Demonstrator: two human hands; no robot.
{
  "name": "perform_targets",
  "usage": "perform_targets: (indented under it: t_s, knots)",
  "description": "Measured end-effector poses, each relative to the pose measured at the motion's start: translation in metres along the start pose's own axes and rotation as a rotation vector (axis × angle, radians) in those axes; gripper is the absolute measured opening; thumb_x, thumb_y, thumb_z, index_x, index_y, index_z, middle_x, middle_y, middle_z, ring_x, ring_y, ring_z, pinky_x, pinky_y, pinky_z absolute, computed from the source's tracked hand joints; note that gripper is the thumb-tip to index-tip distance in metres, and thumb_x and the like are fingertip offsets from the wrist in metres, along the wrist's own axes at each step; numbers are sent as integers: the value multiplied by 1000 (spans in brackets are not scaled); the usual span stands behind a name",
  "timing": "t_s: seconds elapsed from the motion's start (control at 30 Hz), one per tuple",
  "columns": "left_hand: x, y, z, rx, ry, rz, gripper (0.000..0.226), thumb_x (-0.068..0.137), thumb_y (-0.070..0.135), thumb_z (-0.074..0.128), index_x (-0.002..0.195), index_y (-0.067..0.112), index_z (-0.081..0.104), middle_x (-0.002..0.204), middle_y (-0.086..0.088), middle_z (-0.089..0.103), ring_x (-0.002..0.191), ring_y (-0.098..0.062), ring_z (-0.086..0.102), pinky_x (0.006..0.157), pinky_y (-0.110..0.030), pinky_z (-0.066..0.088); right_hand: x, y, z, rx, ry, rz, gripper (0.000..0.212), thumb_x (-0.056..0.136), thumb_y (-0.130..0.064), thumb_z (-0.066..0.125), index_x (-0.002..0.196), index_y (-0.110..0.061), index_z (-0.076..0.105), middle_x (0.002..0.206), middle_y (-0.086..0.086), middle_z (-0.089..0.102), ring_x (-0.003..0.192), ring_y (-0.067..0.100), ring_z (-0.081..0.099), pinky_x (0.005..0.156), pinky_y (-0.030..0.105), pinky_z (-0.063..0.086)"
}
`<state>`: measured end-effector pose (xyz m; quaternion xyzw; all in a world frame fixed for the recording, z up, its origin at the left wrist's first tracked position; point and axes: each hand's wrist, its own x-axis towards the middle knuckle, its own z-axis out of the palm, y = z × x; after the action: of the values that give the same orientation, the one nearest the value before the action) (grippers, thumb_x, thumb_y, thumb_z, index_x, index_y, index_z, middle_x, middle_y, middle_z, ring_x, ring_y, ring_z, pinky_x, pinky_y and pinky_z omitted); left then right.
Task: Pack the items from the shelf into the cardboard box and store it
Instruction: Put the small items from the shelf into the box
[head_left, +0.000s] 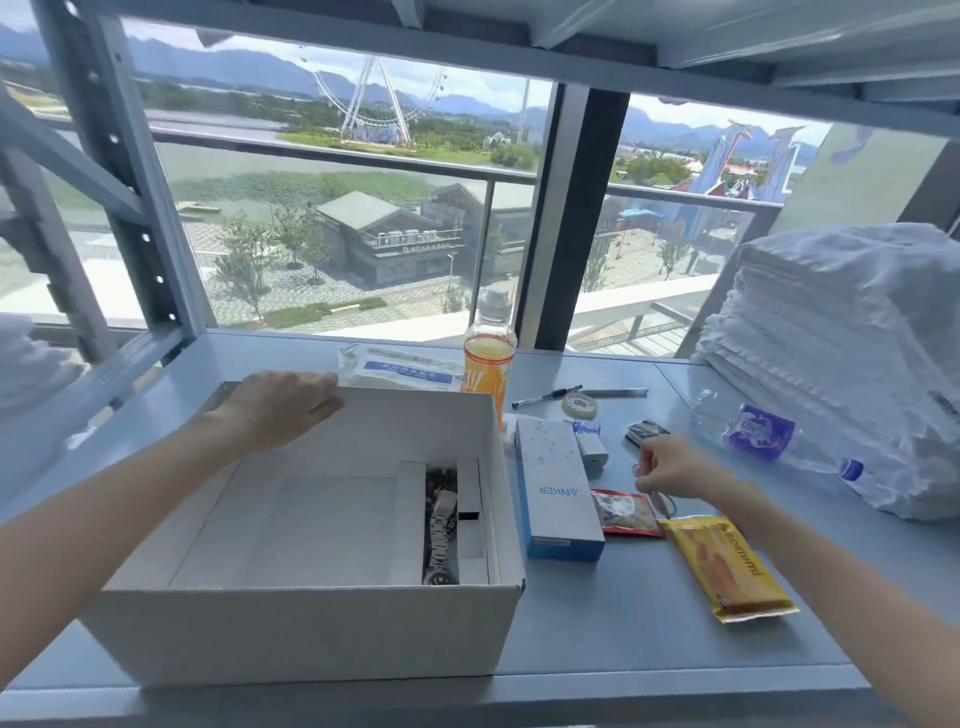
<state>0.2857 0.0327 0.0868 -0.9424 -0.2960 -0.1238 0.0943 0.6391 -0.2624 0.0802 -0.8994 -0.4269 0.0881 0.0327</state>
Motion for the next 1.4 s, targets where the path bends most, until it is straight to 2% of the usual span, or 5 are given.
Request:
perform_targets:
  t_s: [0.27,0.5,1.03,1.27,1.4]
  knots:
    - [-9,-29,0,-51,-16,-21,31,95,45,37,81,17,38,86,-5,62,78,-28,59,58,-30,32,-38,-131,-84,576,50,-348,16,77,-12,71,72,-17,57,68,0,62,58,6,54,52,14,41]
    - [-10,-27,-1,-104,-8,-34,27,94,45,39,81,21,37,98,-7,65,88,-29,60,64,-30,31,-34,-260,-30,196,-99,-569,20,76,-15,69,70,-24,52,72,-9,59,67,5,56,64,21,47]
    - [-7,-29,5,-119,38,5,25,94,43,39,81,22,36,99,-6,66,90,-31,61,64,-30,33,3,-249,23,-208,-186,-204,22,82,3,51,98,2,67,106,18,66,94,31,65,74,31,51]
    - [-10,-27,1,-116,14,1,25,95,42,38,82,22,34,100,-6,65,91,-30,60,65,-30,34,1,-255,24,-318,-299,-176,22,85,-2,53,101,2,68,94,15,62,79,24,56,48,21,34]
    - [-9,-26,0,-97,8,13,24,96,41,37,83,21,33,101,-7,65,91,-30,61,65,-30,34,-1,-250,21,-337,-303,-198,27,86,-4,52,108,-1,67,113,15,66,99,30,64,73,31,52]
